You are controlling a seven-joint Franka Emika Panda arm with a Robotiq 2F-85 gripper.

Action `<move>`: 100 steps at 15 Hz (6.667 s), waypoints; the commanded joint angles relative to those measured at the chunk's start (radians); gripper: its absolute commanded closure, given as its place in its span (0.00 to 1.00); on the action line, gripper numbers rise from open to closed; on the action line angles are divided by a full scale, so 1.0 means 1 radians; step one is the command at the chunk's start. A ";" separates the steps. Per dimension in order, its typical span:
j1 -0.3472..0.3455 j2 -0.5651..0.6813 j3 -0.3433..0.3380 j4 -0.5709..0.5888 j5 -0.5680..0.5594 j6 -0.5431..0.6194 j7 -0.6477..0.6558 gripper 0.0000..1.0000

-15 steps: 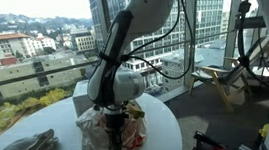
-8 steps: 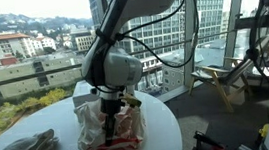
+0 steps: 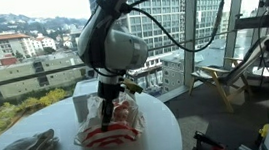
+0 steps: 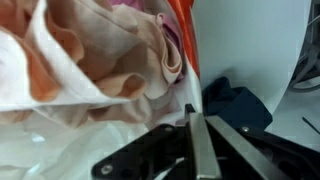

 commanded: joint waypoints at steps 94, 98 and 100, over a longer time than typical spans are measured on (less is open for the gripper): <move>0.120 0.376 -0.326 0.267 -2.318 0.422 2.149 0.96; 0.127 0.334 -0.320 0.234 -2.333 0.391 2.177 0.45; 0.130 0.289 -0.315 0.211 -2.355 0.380 2.212 0.32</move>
